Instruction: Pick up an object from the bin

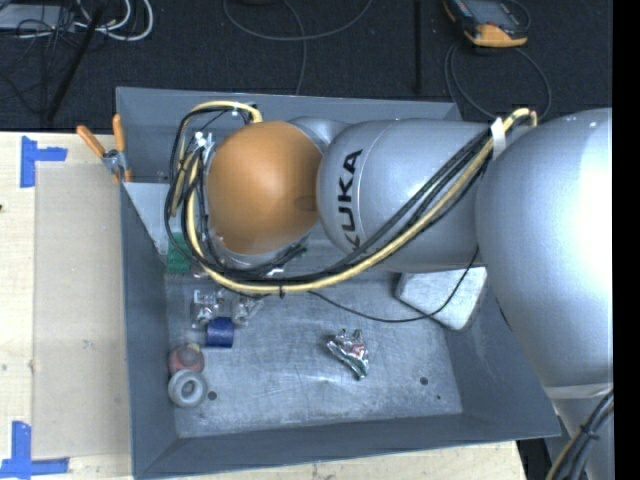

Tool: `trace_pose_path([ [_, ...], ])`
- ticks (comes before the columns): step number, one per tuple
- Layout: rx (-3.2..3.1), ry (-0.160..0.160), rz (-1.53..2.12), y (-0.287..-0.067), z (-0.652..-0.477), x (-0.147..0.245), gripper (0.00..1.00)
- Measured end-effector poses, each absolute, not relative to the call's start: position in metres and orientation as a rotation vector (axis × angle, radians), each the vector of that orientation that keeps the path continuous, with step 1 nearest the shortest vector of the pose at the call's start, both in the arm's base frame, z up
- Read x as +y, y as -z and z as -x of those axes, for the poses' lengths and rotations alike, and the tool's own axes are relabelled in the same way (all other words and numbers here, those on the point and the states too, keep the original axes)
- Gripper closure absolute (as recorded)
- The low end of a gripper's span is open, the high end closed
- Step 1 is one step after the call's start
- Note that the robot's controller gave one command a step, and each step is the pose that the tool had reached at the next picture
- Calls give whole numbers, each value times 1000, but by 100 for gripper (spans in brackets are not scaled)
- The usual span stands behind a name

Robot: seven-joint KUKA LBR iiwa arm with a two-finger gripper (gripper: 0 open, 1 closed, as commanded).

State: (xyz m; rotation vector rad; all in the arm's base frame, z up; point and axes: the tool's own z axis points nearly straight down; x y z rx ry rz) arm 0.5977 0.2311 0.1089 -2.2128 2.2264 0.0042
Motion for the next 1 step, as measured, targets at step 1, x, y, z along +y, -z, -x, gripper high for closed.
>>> trace_pose_path([
  [1,2232,-4,2207,-118,-598,231,100],
])
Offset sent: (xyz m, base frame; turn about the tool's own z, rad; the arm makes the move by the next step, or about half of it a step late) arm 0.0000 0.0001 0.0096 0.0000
